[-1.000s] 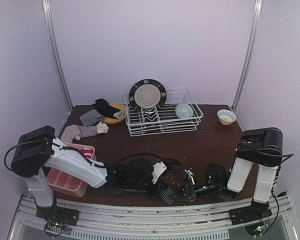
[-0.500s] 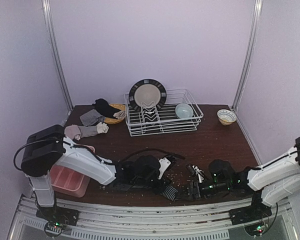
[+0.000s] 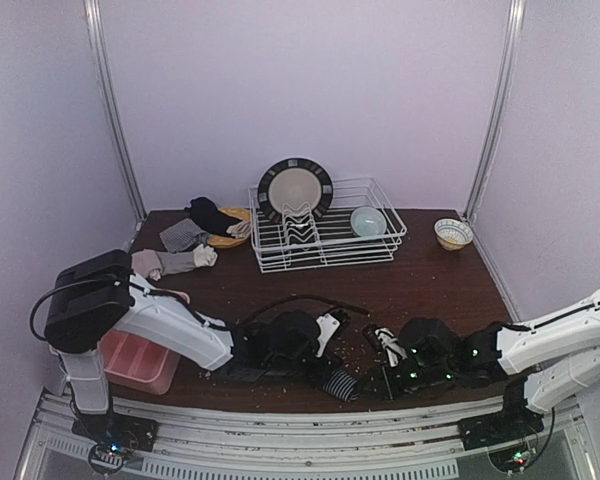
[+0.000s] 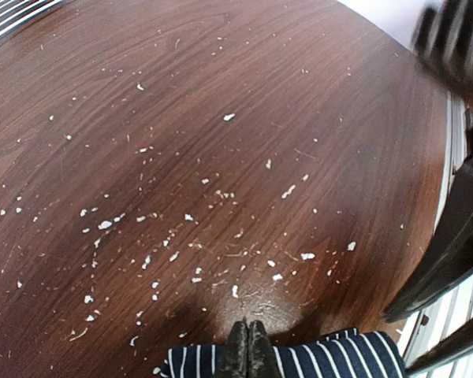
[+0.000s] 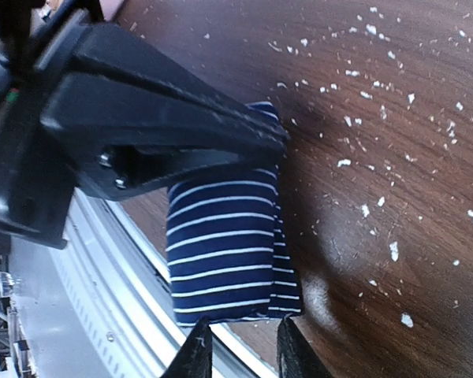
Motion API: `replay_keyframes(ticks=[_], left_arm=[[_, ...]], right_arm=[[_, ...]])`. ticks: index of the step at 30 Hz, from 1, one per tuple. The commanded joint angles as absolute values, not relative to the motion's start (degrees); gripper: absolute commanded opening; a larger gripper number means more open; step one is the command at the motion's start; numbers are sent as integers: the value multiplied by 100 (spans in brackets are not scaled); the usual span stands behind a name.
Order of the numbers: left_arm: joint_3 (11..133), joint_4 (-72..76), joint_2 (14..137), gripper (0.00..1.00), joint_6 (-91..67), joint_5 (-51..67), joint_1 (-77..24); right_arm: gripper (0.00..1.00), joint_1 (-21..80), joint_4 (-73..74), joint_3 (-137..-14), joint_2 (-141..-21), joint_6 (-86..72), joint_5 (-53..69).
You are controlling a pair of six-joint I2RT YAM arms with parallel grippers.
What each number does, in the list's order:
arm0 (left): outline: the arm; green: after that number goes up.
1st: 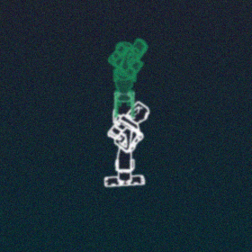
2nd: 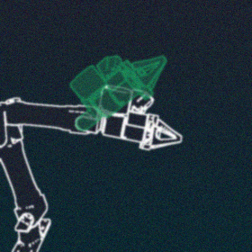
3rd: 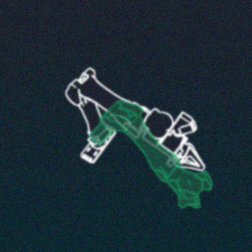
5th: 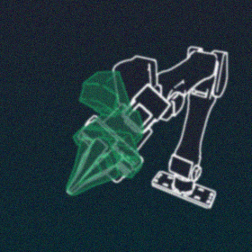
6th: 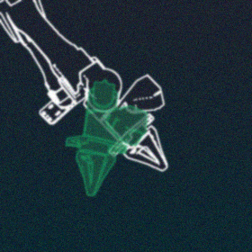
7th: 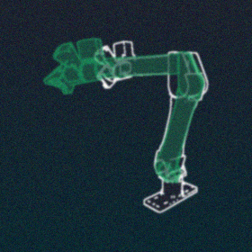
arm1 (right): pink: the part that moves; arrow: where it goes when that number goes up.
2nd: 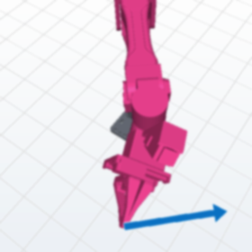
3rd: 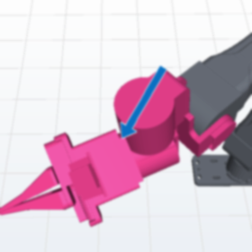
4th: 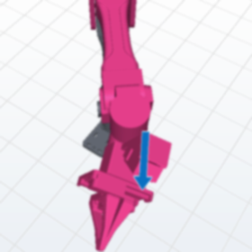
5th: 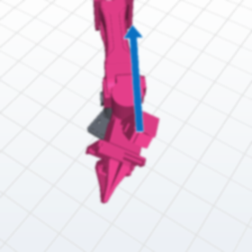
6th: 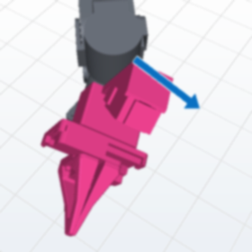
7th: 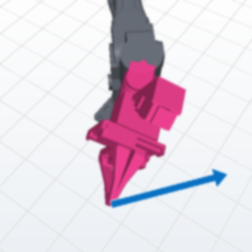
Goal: Roll the underwear
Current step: Roll the underwear at the center of the board.
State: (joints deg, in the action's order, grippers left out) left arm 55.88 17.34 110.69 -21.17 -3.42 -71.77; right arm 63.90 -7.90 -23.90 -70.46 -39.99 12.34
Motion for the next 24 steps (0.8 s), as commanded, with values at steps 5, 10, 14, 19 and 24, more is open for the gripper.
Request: replay_keyframes(ticks=[5,10,14,19,24], left_arm=[[5278,944,11356,0,-2278,-260,-7181],[5240,940,11308,0,-2250,-246,-7180],[5252,937,11313,0,-2228,-246,-7181],[5320,923,11352,0,-2241,-205,-7180],[5342,940,11337,0,-2285,-228,-7180]], right_arm=[[42,6994,-1071,-2624,-7163,-3834,-220],[49,7137,-571,-2675,-6566,-3650,-838],[51,7119,-498,-2886,-6821,-3551,-790],[41,7119,-562,-3121,-7578,-3577,-551],[34,7128,-938,-3042,-8056,-3759,-309]])
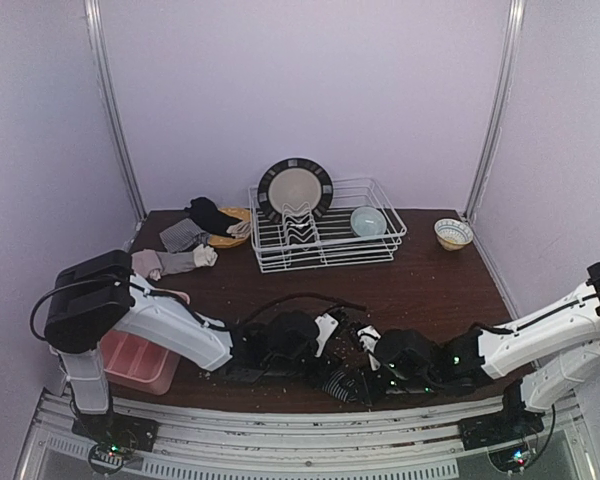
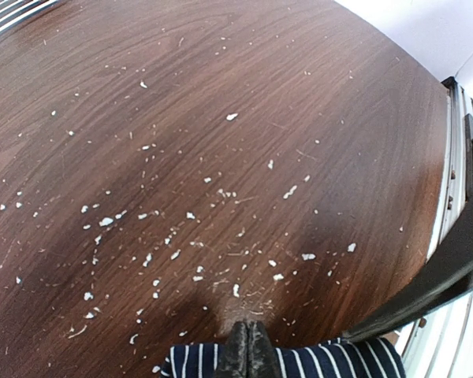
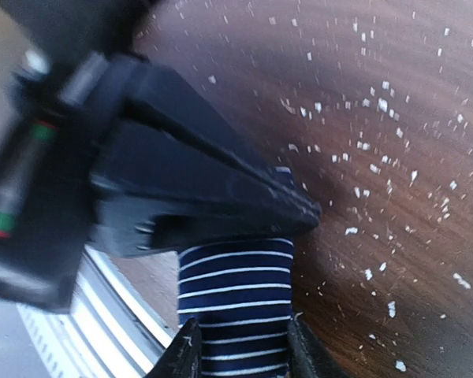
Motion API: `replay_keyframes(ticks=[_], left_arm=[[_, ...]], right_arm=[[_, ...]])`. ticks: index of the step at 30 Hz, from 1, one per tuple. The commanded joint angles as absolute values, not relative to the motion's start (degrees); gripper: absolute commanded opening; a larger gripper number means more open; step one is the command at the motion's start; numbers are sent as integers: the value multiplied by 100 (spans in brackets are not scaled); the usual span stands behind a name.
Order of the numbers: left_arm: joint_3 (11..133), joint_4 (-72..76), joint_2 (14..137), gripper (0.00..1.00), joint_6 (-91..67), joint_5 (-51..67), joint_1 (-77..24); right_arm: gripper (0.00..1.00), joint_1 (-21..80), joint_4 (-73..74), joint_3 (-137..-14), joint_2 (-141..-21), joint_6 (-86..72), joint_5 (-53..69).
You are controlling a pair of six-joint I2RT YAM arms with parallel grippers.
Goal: Roll the underwear
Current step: Roll the underwear at the center of the board.
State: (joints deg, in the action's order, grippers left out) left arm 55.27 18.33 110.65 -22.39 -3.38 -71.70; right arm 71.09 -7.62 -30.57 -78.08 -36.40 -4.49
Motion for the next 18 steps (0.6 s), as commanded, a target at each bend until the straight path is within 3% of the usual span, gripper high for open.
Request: replay_keyframes(ticks=[1,8,12,18], left_arm=[[5371,909,11333,0,-2288,-221,-7176],[5398,819,11124,2,-2399,-42,-7181],[5416,640,10878,22,-2456,45,-7189],[5203,433,10293,44,-2715,-44,-7261]], right_arm=[[33,7136,-956,-3024,-8153,-3821,-292],[25,7217,-1459,-2740,-8596,-4498,-257],[22,7318,-1664,-2659,-8807,-4777,-319],[21,7396,-1780,-2665,-9076,-4948,-369]])
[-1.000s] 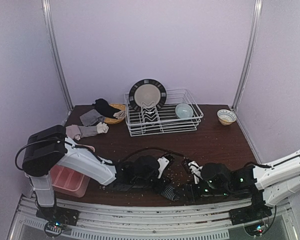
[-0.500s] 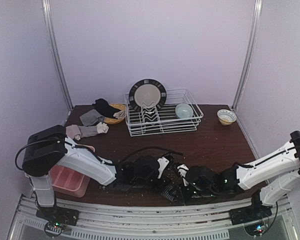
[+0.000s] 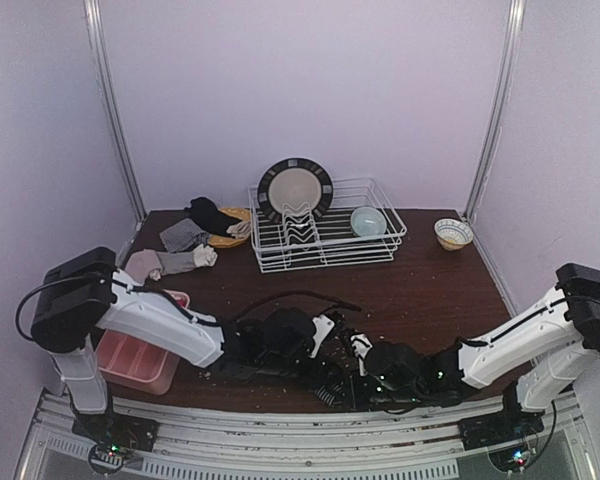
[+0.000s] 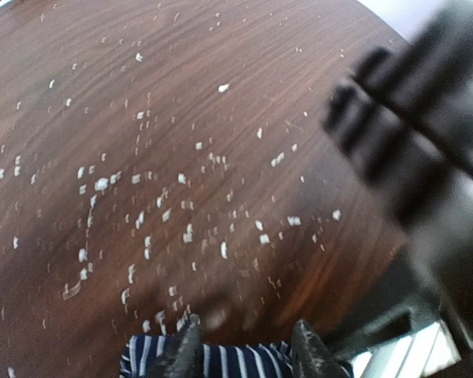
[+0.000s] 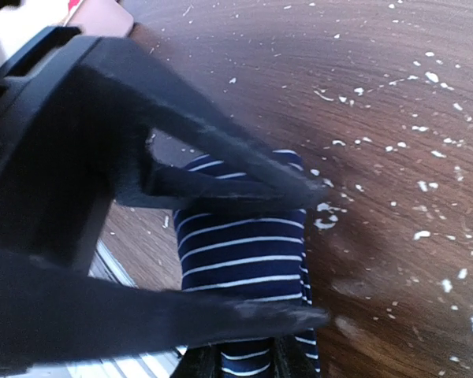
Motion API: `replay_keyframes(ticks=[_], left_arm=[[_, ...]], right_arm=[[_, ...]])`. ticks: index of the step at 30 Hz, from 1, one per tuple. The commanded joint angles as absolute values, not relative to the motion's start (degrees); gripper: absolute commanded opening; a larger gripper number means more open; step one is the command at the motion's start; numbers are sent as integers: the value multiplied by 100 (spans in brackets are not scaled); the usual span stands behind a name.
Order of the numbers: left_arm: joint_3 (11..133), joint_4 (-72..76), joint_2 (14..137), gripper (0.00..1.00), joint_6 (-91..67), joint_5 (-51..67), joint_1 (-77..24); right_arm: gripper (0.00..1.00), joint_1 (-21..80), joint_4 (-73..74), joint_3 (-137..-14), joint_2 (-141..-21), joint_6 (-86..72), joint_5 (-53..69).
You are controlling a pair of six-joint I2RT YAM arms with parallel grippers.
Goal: Roll the underwear
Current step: Roll the underwear at the center of the board.
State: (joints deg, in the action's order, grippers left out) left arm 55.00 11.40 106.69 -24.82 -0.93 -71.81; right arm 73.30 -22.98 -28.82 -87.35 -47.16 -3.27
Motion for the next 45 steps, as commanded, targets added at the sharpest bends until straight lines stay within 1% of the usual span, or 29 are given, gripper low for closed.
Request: replay_keyframes(ticks=[1,5,8,9,11,14,17,20,24,29,32,33,36,39,41,45], left_arm=[[5156,384,10167,47,-2773,-92,-7282],[5002,111,9663,55,-3114,-354,-7389],[4874,-171,9291,57,-3565,-780,-7503],[4808,-277,9173,57,-3926,-957,-7524],[4624,-478,8900,57,-4512,-1255,-7574],[4477,-840,8598,53,-5596,-1663,-7709],[4626,-1509,8570,50,-6810,-1900,-7833],[4837,-1793,8694,50,-7514,-1915,-7875],[5010,-1730,8892,52,-8058,-1891,-7873],[4995,-1324,9099,60,-8314,-1785,-7875],[4924,-1117,9220,75,-8490,-1723,-7871],[4907,-1031,9272,77,-8509,-1690,-7874],[4881,-826,9415,80,-8585,-1656,-7868],[4839,-544,9582,81,-8643,-1575,-7831],[4851,-423,9704,79,-8665,-1492,-7791],[4701,82,9932,67,-8740,-1276,-7694]], right_arm=[[21,7412,-1807,-2658,-9112,-4975,-377],[21,7436,-1936,-2649,-9254,-5033,-389],[21,7452,-1996,-2647,-9343,-5053,-395],[21,7448,-2013,-2639,-9359,-5061,-402],[21,7448,-2041,-2647,-9406,-5062,-408],[20,7458,-2031,-2672,-9476,-5093,-415],[20,7457,-2050,-2688,-9537,-5159,-429],[20,7464,-2133,-2708,-9616,-5266,-428],[20,7534,-2179,-2796,-9726,-5406,-405],[20,7562,-2145,-2837,-9782,-5447,-426],[20,7569,-2151,-2822,-9778,-5458,-422],[20,7574,-2153,-2821,-9767,-5459,-422],[20,7587,-2164,-2830,-9776,-5465,-417],[20,7595,-2153,-2854,-9806,-5470,-416],[20,7610,-2162,-2863,-9819,-5473,-406],[20,7603,-2184,-2868,-9837,-5489,-399]])
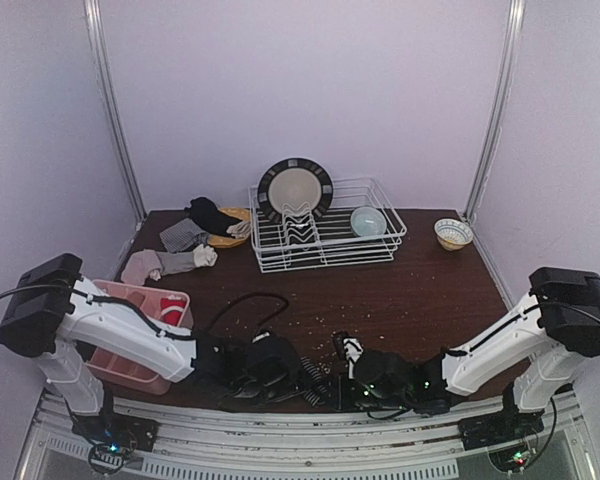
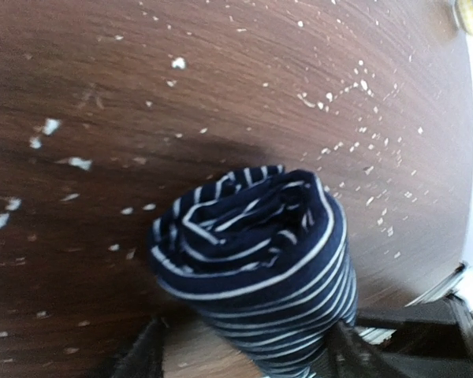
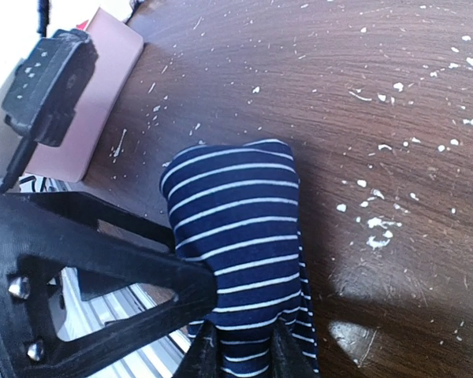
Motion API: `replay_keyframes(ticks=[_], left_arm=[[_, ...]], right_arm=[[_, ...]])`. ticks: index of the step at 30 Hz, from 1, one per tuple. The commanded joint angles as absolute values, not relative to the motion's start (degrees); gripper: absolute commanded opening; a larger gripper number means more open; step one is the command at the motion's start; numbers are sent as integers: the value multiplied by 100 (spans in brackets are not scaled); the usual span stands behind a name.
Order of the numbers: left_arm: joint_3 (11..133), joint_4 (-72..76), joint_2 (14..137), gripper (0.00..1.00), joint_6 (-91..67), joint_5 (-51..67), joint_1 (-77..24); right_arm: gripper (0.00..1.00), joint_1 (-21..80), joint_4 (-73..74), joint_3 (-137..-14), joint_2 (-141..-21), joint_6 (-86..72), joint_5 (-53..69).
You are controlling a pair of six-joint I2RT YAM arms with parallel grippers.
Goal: Roll the underwear
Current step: Roll the underwear at the center of the board, then pass from the right arm to the left
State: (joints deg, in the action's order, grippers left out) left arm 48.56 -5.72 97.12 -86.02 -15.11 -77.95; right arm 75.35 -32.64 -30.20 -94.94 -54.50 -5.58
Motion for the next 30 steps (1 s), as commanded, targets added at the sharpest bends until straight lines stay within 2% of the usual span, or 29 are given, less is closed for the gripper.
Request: replay_keyframes(ticks=[1,4,10,12,18,22,27,30], left_arm=[[4650,167,9971,64,-8777,-1241,-7672],[4583,349,10083,63,-8848,-1195,-7634],[4507,686,10340,73,-9064,-1076,-7595],[4517,761,10423,71,-9087,-1040,-7594],[4454,855,10497,52,-9177,-1123,-7563],[4361,1054,10568,32,-9168,-1182,-7542],[4449,1085,10592,0,-8763,-1142,-7491],[4616,490,10380,0,-8297,-1354,-7486]], right_arm=[[20,7607,-2205,-2861,-9840,-5491,-401],[20,7608,-2255,-2856,-9886,-5505,-379],[20,7611,-2303,-2886,-9984,-5515,-318],[20,7618,-2298,-2883,-9987,-5496,-328],[19,7616,-2309,-2901,-10010,-5494,-313],[19,7613,-2357,-2920,-10054,-5481,-246],[22,7622,-2329,-2940,-9910,-5453,-147],[28,7659,-1999,-2980,-9441,-5420,-201]])
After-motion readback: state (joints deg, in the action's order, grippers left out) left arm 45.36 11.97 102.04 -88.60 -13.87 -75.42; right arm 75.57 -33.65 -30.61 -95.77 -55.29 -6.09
